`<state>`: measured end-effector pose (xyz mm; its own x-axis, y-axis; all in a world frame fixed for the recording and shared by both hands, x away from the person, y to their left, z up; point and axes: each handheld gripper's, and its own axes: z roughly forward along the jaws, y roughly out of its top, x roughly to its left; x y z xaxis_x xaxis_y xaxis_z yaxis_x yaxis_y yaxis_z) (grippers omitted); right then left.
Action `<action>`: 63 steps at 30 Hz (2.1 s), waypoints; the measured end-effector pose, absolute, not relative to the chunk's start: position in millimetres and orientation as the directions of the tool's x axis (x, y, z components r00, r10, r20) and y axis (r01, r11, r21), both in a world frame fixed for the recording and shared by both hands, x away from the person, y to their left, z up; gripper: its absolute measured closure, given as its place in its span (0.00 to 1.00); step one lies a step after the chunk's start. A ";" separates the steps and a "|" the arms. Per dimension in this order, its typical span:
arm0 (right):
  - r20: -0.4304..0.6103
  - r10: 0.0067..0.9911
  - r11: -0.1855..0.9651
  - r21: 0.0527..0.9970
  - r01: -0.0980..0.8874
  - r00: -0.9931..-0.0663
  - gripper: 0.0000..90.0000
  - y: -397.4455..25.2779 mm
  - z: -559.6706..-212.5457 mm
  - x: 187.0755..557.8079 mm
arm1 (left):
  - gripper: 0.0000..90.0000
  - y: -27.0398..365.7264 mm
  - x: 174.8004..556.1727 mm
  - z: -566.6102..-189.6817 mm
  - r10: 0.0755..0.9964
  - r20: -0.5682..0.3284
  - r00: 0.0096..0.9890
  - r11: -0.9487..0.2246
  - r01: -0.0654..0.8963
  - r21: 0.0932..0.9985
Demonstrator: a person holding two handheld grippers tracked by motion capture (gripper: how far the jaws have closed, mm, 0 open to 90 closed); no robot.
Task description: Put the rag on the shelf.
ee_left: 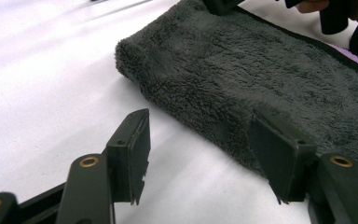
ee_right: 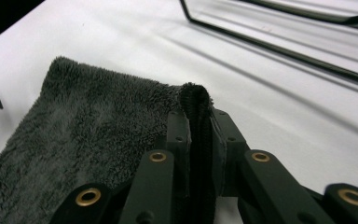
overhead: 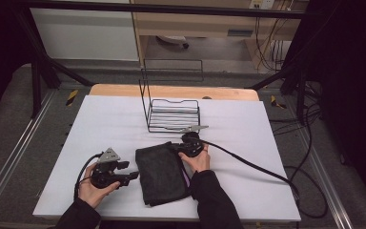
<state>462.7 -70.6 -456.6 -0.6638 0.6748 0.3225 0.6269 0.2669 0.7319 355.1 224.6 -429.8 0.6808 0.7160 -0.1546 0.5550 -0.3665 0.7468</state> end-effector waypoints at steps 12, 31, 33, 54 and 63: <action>0.269 0.761 0.218 0.752 0.623 -0.591 0.90 -92.5 -448.2 446.1 | 0.42 226.7 355.4 -429.2 0.716 -0.159 0.680 -0.360 0.554 0.751; 0.194 0.761 0.235 0.806 0.543 -0.619 0.54 -122.8 -428.9 432.7 | 0.13 218.0 370.8 -422.0 0.700 -0.166 0.695 -0.384 0.561 0.733; 0.185 0.746 0.246 0.816 0.523 -0.640 0.39 -129.8 -417.6 429.9 | 0.11 215.0 376.9 -418.5 0.711 -0.168 0.683 -0.376 0.572 0.729; 0.231 0.741 0.206 0.816 0.541 -0.631 0.08 -155.1 -429.7 413.0 | 0.51 176.1 442.3 -432.6 0.795 -0.179 0.579 -0.310 0.643 0.700; 0.246 0.756 0.185 0.810 0.557 -0.607 0.08 -150.6 -435.8 420.4 | 0.66 161.1 446.5 -442.6 0.779 -0.210 0.590 -0.304 0.649 0.698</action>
<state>420.4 -150.6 -435.8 -0.6073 0.7556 0.2455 0.5571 0.1847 0.8097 446.5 161.1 -442.6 0.5905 0.7793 -0.2098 0.6489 -0.3039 0.6975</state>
